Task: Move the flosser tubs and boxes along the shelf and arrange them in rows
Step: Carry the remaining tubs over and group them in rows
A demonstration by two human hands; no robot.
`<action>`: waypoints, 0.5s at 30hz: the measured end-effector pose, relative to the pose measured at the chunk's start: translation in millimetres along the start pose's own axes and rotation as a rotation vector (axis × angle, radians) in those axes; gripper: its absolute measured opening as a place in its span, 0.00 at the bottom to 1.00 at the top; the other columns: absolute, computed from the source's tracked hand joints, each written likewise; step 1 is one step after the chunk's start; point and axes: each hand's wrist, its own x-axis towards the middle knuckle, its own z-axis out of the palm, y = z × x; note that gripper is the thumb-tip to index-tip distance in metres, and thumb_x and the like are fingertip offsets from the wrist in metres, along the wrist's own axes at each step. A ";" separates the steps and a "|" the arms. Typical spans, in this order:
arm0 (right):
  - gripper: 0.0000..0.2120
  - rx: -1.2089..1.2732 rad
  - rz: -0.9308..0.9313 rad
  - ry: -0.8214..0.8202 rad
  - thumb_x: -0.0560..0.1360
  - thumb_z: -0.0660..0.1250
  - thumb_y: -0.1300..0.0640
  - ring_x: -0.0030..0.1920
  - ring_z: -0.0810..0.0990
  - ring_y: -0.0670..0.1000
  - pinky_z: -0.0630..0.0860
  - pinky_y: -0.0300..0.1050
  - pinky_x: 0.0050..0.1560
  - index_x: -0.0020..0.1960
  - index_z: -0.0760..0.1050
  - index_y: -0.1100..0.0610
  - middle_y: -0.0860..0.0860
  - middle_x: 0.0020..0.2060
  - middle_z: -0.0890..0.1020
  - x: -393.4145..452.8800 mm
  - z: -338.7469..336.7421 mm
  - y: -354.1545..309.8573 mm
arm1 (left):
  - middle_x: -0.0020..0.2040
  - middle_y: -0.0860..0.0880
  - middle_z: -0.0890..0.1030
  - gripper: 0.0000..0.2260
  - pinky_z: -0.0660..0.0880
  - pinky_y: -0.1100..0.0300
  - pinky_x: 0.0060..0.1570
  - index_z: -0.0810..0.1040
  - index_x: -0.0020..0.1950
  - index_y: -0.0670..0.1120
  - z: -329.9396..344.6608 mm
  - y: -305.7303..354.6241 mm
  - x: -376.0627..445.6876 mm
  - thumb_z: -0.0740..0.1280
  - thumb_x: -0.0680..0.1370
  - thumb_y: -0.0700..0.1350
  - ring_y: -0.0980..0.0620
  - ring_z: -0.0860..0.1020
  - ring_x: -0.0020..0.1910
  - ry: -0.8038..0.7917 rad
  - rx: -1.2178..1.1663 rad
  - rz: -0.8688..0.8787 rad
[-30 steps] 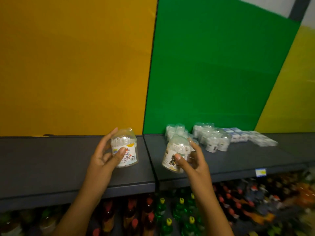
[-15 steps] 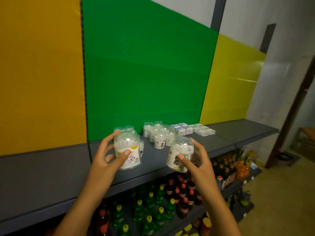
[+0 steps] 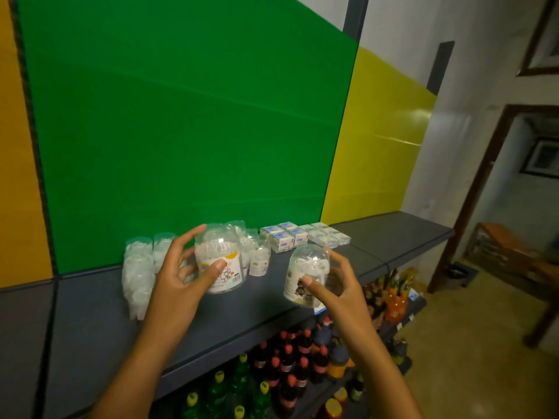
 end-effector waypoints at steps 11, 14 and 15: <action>0.28 -0.016 0.012 -0.009 0.70 0.76 0.51 0.56 0.79 0.42 0.78 0.38 0.54 0.65 0.69 0.39 0.45 0.59 0.79 104.4 -5.5 50.1 | 0.58 0.53 0.80 0.25 0.77 0.70 0.46 0.71 0.66 0.54 40.2 -61.5 82.0 0.70 0.74 0.35 0.61 0.80 0.53 0.010 0.007 -0.001; 0.28 0.003 0.021 -0.037 0.70 0.76 0.52 0.55 0.80 0.41 0.78 0.35 0.51 0.66 0.69 0.42 0.43 0.58 0.79 118.5 -2.4 63.9 | 0.59 0.53 0.80 0.25 0.76 0.71 0.45 0.70 0.67 0.52 45.3 -75.0 88.7 0.69 0.73 0.34 0.62 0.80 0.53 0.020 0.014 -0.021; 0.28 0.008 0.021 -0.048 0.70 0.76 0.53 0.55 0.80 0.41 0.77 0.35 0.50 0.66 0.69 0.43 0.43 0.58 0.80 123.3 -1.1 67.7 | 0.59 0.53 0.80 0.25 0.76 0.71 0.45 0.70 0.67 0.52 46.3 -76.8 90.4 0.70 0.73 0.34 0.62 0.80 0.53 0.025 0.028 -0.020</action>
